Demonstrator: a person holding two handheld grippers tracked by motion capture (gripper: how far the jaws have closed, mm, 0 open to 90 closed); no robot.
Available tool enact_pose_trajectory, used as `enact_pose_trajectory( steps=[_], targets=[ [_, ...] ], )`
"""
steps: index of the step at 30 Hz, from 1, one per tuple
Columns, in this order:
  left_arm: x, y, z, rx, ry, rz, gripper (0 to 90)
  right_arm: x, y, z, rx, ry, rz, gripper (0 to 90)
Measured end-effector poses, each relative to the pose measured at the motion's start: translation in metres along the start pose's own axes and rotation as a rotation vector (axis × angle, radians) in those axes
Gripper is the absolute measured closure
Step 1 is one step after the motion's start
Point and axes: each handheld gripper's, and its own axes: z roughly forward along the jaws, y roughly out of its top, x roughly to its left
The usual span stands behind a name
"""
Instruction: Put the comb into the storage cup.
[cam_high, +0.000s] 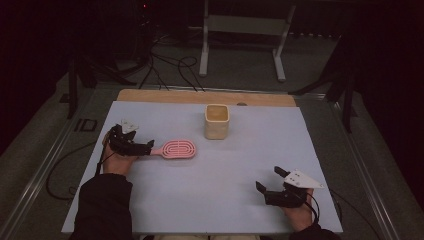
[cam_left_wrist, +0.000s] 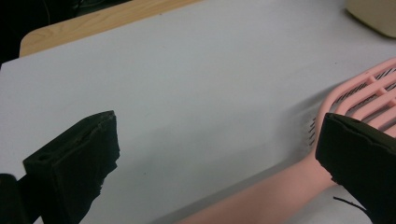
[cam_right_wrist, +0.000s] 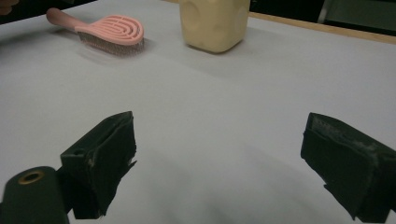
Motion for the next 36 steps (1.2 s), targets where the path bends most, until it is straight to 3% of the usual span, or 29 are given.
enact_pose_trajectory(
  steps=[7, 29, 36],
  targets=[
    [-0.003, -0.001, 0.004, 0.037, 0.006, 0.002, 4.0, 0.0, 0.0, 0.0, 0.002, -0.001, 0.0, 9.9],
    [-0.003, -0.003, 0.011, 0.074, -0.012, -0.039, 7.6, 0.0, 0.0, 0.0, 0.004, -0.002, 0.0, 9.9],
    [-0.004, -0.003, 0.013, 0.099, -0.014, -0.043, 21.6, 0.0, 0.0, 0.001, 0.005, -0.002, -0.002, 9.9]
  ],
)
